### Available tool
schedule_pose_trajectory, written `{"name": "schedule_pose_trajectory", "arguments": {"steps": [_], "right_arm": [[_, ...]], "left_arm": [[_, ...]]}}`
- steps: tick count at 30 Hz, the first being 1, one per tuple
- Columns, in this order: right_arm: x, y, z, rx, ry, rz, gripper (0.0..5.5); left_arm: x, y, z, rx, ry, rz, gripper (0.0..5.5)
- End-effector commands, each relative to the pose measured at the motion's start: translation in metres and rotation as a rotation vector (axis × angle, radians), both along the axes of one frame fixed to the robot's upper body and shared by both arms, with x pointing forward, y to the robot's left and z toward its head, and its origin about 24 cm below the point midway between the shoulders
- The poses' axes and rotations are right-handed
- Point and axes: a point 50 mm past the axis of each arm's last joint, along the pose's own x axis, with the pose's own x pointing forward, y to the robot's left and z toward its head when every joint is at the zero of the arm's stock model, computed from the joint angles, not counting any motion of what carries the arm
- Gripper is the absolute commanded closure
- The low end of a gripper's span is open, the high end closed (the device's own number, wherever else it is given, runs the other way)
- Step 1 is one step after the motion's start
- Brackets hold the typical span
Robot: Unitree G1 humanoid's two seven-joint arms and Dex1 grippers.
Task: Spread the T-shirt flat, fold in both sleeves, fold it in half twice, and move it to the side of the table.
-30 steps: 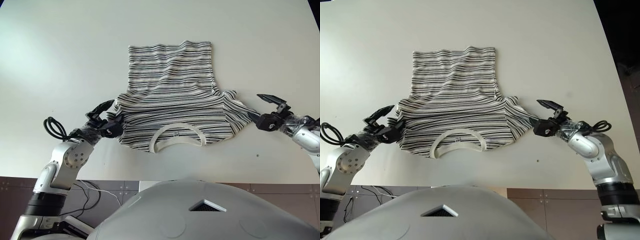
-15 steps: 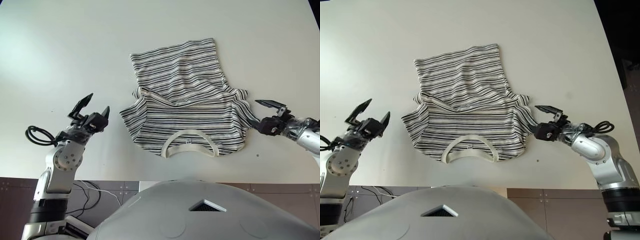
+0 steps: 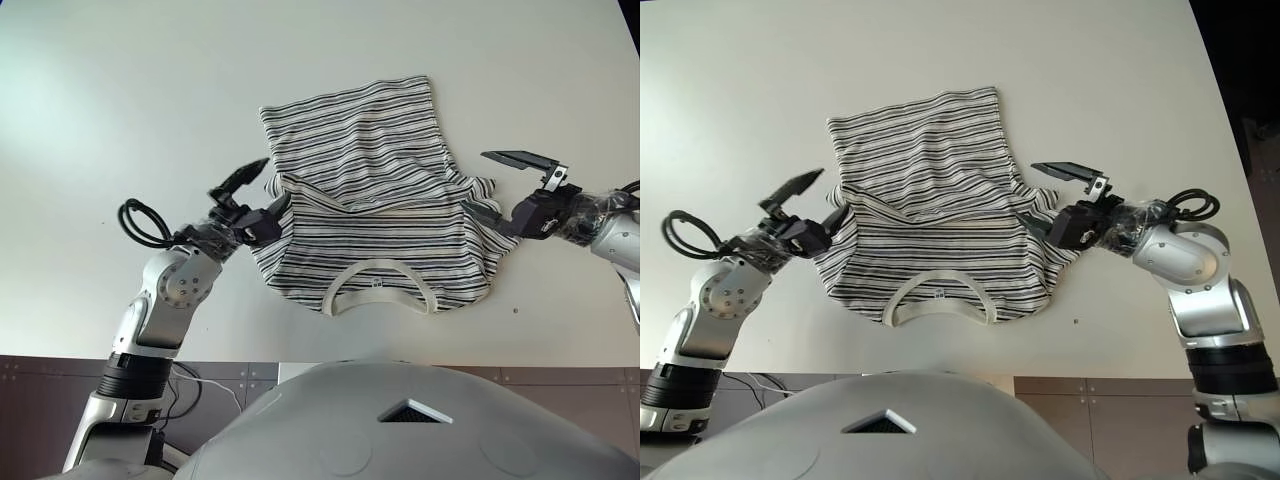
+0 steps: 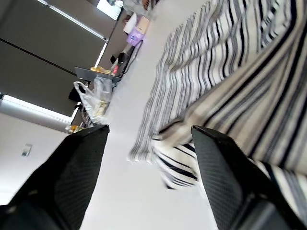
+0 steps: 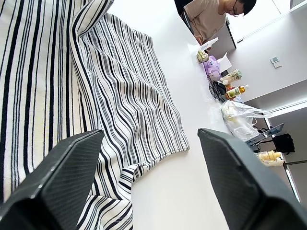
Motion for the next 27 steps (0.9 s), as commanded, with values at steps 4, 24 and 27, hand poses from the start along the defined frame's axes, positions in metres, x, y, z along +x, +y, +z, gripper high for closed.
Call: {"name": "schedule_pose_trajectory", "arguments": {"steps": [4,24,27], "right_arm": [[0.074,0.056,-0.009,0.046,-0.119,-0.057,1.9],[0.15,0.075,-0.082,-0.271,0.11,-0.524,1.9],[0.15,0.073,-0.083,-0.258,0.116,-0.581,1.9]], "left_arm": [[-0.006,0.029,-0.041,0.255,0.186,-0.043,2.33],[-0.055,0.08,-0.035,0.277,0.296,0.07,2.33],[-0.05,0.081,-0.032,0.273,0.267,0.085,2.33]]}}
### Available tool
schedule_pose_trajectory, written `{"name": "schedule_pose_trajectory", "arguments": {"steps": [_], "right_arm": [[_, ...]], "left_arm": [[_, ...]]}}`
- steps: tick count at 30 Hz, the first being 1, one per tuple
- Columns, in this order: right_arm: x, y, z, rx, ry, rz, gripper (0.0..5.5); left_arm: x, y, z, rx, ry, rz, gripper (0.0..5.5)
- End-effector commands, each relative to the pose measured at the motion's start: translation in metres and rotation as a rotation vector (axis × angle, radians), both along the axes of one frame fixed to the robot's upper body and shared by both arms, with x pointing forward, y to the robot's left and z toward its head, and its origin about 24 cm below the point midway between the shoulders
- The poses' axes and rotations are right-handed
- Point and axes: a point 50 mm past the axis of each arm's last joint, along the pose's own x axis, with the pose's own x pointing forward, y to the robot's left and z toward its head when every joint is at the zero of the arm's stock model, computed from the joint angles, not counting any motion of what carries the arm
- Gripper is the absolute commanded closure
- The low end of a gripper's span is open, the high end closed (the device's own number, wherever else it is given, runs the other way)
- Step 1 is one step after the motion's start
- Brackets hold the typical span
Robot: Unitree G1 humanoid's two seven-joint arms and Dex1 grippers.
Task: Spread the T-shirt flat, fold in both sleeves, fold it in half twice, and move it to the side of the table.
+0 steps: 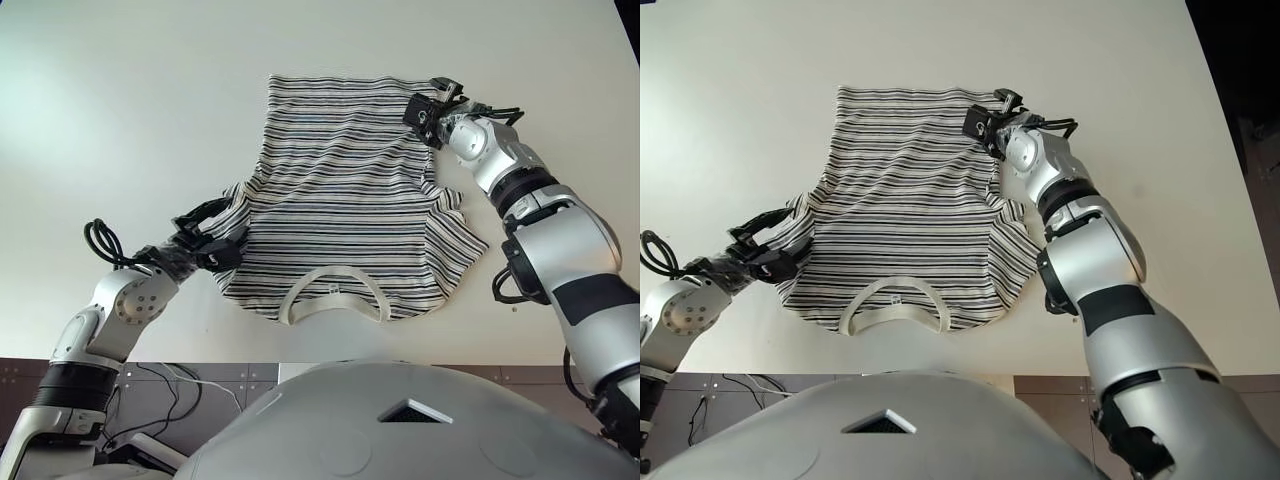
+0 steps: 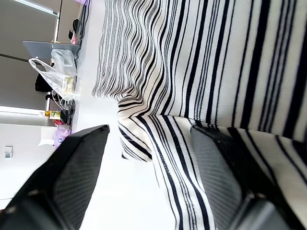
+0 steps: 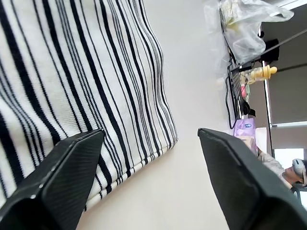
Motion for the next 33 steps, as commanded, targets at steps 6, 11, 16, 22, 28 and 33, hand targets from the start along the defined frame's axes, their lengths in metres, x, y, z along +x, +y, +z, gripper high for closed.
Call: {"name": "schedule_pose_trajectory", "arguments": {"steps": [6,11,16,22,28,33], "right_arm": [[0.006,0.002,0.014,0.241,-0.148,-0.142,1.9],[0.001,-0.03,0.042,0.373,-0.423,-0.034,1.9],[-0.085,-0.074,0.026,0.411,-0.38,0.217,1.9],[-0.181,-0.06,0.048,0.511,-0.196,0.505,1.9],[-0.201,-0.05,0.022,0.353,0.014,0.594,1.9],[-0.204,-0.059,0.002,0.177,0.124,0.591,1.9]], "left_arm": [[0.006,-0.001,-0.024,0.034,0.041,0.069,2.33],[0.027,0.004,-0.003,0.003,-0.144,0.157,2.33],[0.03,0.0,0.015,-0.037,-0.227,0.179,2.33],[0.027,-0.01,0.03,-0.056,-0.23,0.115,2.33],[0.071,-0.021,0.079,-0.128,-0.491,0.123,2.33],[0.134,-0.068,0.078,-0.044,-0.505,-0.088,2.33]]}}
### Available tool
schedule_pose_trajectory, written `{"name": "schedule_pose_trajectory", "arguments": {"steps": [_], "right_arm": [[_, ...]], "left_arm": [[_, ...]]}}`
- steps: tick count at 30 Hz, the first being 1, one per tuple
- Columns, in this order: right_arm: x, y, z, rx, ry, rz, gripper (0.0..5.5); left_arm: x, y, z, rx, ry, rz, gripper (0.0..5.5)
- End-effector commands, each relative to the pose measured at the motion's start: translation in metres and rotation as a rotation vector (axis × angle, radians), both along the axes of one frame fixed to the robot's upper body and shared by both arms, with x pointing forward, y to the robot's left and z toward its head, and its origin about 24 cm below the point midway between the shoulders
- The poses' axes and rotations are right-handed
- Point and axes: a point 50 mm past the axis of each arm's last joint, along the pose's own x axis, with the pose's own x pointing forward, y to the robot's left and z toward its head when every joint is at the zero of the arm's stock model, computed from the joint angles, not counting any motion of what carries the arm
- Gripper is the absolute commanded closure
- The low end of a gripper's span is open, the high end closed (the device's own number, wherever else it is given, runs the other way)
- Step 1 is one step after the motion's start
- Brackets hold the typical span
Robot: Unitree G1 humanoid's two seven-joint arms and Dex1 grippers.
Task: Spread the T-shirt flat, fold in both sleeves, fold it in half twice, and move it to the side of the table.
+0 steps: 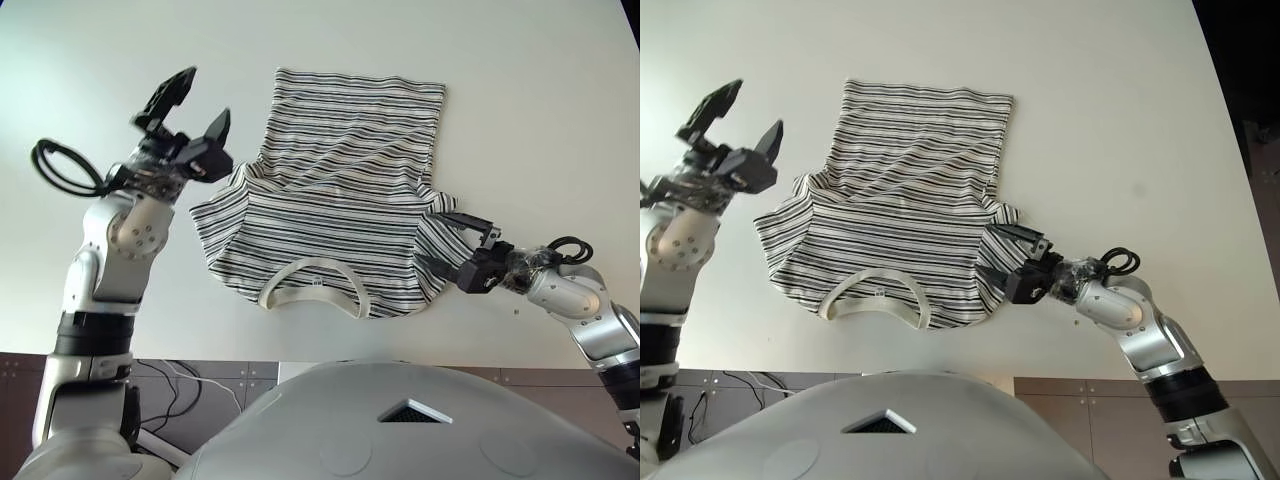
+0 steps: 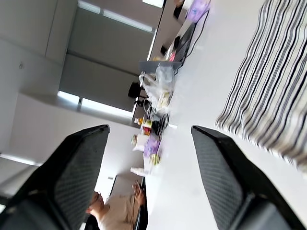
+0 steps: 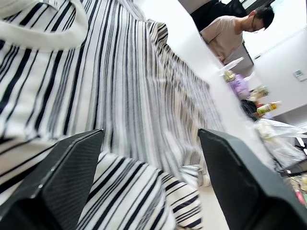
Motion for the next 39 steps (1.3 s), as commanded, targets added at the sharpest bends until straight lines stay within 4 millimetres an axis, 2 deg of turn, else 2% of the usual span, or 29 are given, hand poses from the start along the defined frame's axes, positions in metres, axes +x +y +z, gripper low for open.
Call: {"name": "schedule_pose_trajectory", "arguments": {"steps": [1,3,6,10,12,17,20,22,27,29,33,35,37,39], "right_arm": [[0.005,-0.012,-0.009,-0.131,0.003,-0.026,1.9],[0.011,-0.016,-0.006,-0.111,-0.039,-0.066,1.9],[0.017,-0.018,0.001,-0.065,-0.083,-0.11,1.9],[0.007,-0.017,-0.001,-0.053,-0.083,-0.113,1.9],[0.004,-0.019,0.003,-0.033,-0.096,-0.115,1.9],[-0.006,-0.023,0.027,0.065,-0.15,-0.125,1.9],[0.011,-0.024,0.041,0.084,-0.25,-0.18,1.9],[0.018,-0.024,0.043,0.072,-0.268,-0.182,1.9],[0.033,-0.016,0.034,0.023,-0.266,-0.167,1.9],[0.041,-0.017,0.027,-0.051,-0.284,-0.17,1.9],[0.053,-0.026,0.017,-0.184,-0.311,-0.195,1.9],[0.049,-0.028,0.0,-0.298,-0.266,-0.15,1.9],[0.033,-0.029,-0.017,-0.364,-0.17,-0.071,1.9],[0.024,-0.031,-0.022,-0.378,-0.126,-0.052,1.9]], "left_arm": [[0.049,-0.035,-0.001,0.108,0.005,-0.118,2.33],[0.073,-0.053,-0.004,0.149,0.025,-0.163,2.33],[0.097,-0.086,-0.019,0.188,0.12,-0.225,2.33],[0.104,-0.119,-0.042,0.312,0.224,-0.226,2.33],[0.101,-0.127,-0.056,0.401,0.274,-0.211,2.33],[0.101,-0.113,-0.071,0.489,0.32,-0.081,2.33],[0.099,-0.099,-0.079,0.511,0.349,-0.01,2.33],[0.099,-0.087,-0.081,0.536,0.345,0.038,2.33],[0.109,-0.086,-0.066,0.51,0.28,0.08,2.33],[0.113,-0.089,-0.058,0.491,0.24,0.088,2.33],[0.112,-0.091,-0.061,0.529,0.256,0.091,2.33],[0.111,-0.091,-0.064,0.539,0.272,0.094,2.33],[0.111,-0.09,-0.064,0.553,0.273,0.104,2.33],[0.112,-0.088,-0.062,0.555,0.267,0.116,2.33]]}}
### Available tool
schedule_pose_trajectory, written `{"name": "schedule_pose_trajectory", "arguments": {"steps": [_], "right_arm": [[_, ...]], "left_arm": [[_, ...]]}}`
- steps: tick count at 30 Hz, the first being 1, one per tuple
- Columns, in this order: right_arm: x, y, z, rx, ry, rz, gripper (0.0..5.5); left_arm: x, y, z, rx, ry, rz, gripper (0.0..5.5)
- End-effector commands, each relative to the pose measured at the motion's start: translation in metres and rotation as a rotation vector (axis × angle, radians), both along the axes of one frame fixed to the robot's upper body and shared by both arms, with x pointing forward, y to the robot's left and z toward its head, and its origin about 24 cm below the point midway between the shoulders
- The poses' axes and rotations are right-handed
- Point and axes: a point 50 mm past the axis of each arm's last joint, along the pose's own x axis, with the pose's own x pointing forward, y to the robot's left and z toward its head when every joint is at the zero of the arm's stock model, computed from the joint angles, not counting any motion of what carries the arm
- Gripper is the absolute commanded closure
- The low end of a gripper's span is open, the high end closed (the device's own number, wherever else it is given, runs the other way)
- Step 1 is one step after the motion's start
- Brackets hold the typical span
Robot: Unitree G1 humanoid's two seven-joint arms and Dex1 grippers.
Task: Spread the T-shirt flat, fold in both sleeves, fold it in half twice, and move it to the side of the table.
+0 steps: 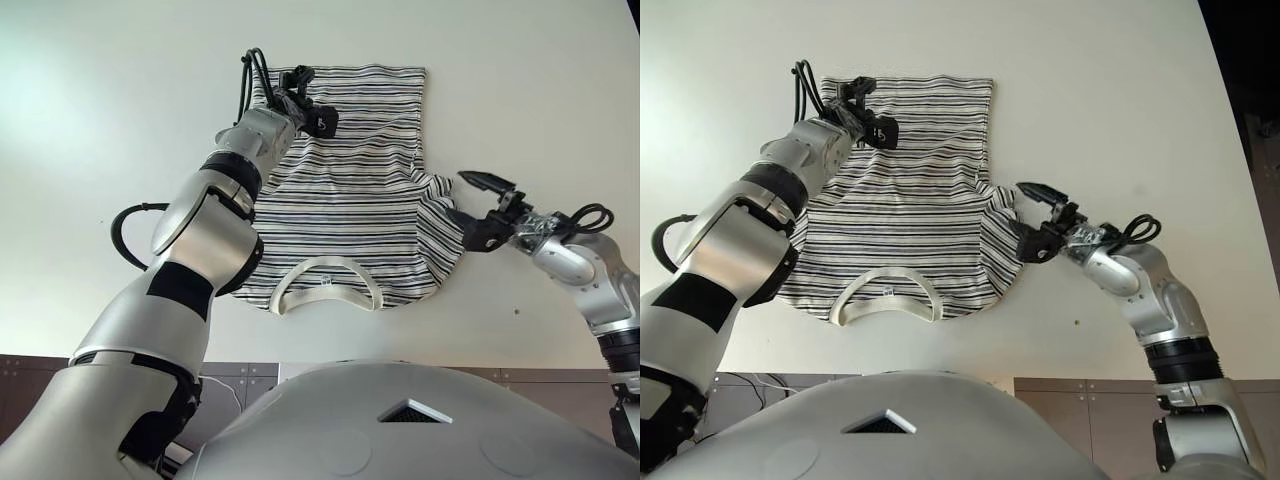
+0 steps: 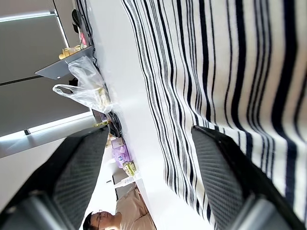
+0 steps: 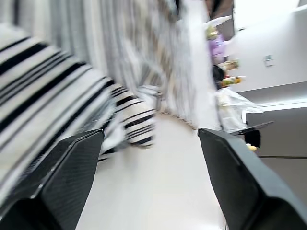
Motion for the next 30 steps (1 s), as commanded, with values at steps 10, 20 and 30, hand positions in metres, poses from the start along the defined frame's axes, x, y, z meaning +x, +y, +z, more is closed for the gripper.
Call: {"name": "schedule_pose_trajectory", "arguments": {"steps": [10,20,30], "right_arm": [[-0.018,-0.022,-0.013,-0.091,0.092,-0.063,1.9],[-0.044,-0.014,0.075,0.389,-0.085,0.076,1.9],[-0.023,0.086,0.041,0.797,0.043,0.27,1.9]], "left_arm": [[0.007,0.012,0.012,0.001,-0.07,0.044,2.33],[0.026,0.027,0.066,-0.247,-0.378,0.08,2.33],[-0.114,0.171,0.042,-0.676,-0.493,0.055,2.33]]}}
